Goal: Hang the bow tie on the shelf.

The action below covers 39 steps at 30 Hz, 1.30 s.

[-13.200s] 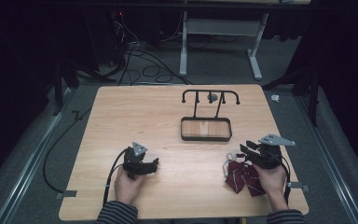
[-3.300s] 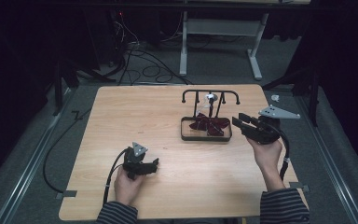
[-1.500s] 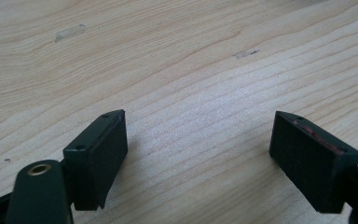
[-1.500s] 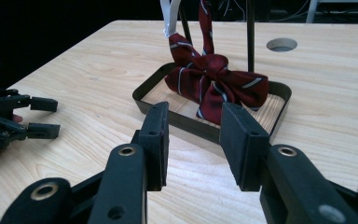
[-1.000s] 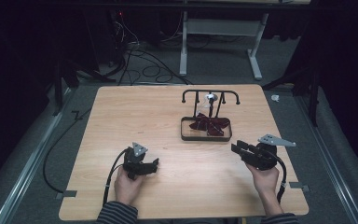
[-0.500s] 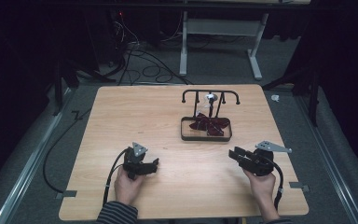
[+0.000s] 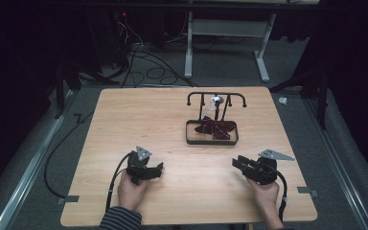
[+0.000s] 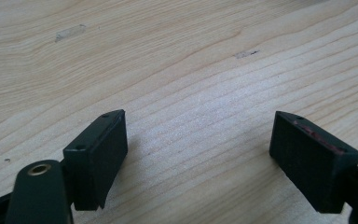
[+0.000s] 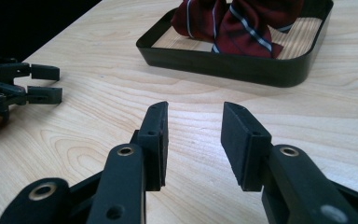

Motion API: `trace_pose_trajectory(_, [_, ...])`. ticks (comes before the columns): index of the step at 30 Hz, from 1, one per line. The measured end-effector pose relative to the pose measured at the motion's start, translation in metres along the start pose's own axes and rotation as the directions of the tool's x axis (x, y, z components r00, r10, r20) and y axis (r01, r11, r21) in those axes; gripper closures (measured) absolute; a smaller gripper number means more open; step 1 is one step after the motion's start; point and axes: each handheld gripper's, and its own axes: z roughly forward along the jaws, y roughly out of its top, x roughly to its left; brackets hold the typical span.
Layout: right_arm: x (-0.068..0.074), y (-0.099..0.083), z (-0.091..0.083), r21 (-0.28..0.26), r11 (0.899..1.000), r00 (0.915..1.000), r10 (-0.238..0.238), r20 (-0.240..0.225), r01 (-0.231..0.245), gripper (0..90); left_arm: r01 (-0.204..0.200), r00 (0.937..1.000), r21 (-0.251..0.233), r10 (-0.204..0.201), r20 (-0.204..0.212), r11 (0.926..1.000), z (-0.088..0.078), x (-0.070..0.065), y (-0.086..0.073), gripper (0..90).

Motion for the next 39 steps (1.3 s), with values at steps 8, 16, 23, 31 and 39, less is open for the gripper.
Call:
trace_pose_trajectory(8, [0.002, -0.005, 0.004, 0.011, 1.000, 1.0000, 0.001, -0.003, -0.001, 63.3, 0.000, 1.0000, 0.000, 0.000, 0.000, 1.0000, 0.000, 0.000, 0.000, 19.5])
trace_pose_trajectory(16, [0.005, -0.007, 0.011, 0.041, 0.999, 0.9999, -0.013, 0.004, 0.013, 63.0, 0.000, 1.0000, 0.000, 0.000, 0.000, 1.0000, 0.000, 0.000, 0.000, 19.5])
trace_pose_trajectory(23, [0.008, -0.007, 0.017, 0.069, 0.997, 0.9994, -0.033, 0.013, 0.032, 62.7, 0.000, 1.0000, 0.000, 0.000, 0.000, 1.0000, 0.000, 0.000, 0.000, 19.5])
trace_pose_trajectory(31, [0.009, -0.009, 0.024, 0.089, 0.995, 0.9990, -0.038, 0.024, 0.036, 62.3, 0.000, 1.0000, 0.000, 0.000, 0.000, 1.0000, 0.000, 0.000, 0.000, 19.5])
trace_pose_trajectory(39, [0.008, -0.010, 0.031, 0.110, 0.993, 0.9990, -0.037, 0.026, 0.034, 61.9, 0.000, 1.0000, 0.000, 0.000, 0.000, 1.0000, 0.000, 0.000, 0.000, 19.5])
